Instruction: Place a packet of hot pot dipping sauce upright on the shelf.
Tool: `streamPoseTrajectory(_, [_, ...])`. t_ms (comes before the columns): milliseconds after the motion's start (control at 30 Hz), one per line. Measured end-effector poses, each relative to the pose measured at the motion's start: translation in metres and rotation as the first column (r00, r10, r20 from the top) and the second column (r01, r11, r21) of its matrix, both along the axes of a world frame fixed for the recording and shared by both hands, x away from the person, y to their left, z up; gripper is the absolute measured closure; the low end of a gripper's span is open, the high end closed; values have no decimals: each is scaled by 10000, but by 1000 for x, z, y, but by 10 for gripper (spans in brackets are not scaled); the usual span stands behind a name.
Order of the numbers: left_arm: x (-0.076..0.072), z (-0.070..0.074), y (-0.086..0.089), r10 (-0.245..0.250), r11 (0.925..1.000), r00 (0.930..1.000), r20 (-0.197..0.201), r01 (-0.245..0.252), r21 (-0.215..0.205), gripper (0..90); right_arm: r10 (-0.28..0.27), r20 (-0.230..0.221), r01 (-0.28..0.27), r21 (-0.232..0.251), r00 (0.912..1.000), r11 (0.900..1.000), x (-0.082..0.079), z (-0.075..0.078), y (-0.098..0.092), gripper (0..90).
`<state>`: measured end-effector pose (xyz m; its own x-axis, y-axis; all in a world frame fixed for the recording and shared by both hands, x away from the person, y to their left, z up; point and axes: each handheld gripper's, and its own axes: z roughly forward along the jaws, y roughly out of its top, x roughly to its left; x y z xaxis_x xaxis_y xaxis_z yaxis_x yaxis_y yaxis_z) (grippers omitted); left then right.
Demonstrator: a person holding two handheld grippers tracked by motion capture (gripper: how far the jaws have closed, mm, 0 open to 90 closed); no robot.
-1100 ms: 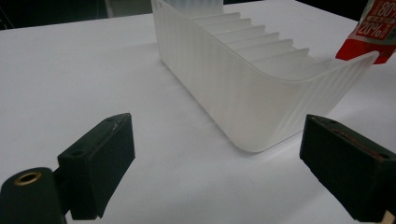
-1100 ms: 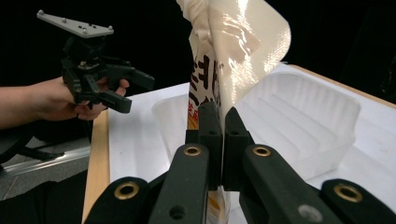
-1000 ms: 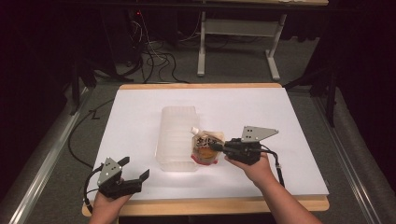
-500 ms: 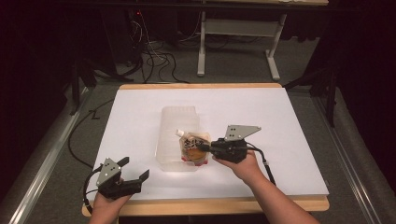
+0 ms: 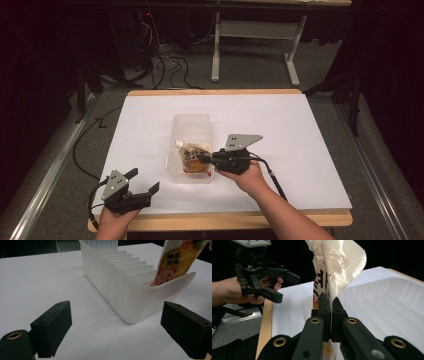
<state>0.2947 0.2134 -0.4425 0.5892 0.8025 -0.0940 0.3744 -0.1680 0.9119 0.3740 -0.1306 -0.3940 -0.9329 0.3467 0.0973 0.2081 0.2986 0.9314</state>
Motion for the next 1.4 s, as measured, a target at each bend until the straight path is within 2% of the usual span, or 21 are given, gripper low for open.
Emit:
streamPoseTrajectory(300, [1, 0, 1, -51, 10000, 10000, -19, 51, -28, 104, -86, -133, 85, -47, 9999, 10000, 2, -9, 14, 900])
streamPoseTrajectory(533, [0, 0, 0, -71, 10000, 10000, 16, 71, -15, 104, -97, -190, 96, -83, 9998, 9999, 3, -16, 18, 900])
streamPoseTrajectory(1067, [1, 0, 0, -78, 10000, 10000, -2, 78, -28, 104, -190, -319, 173, -541, 9993, 9984, 5, -31, 22, 900])
streamPoseTrajectory(1400, [1, -1, 0, -66, 10000, 10000, -22, 66, -34, 104, -263, -468, 249, -309, 9986, 9992, 4, -37, 19, 900])
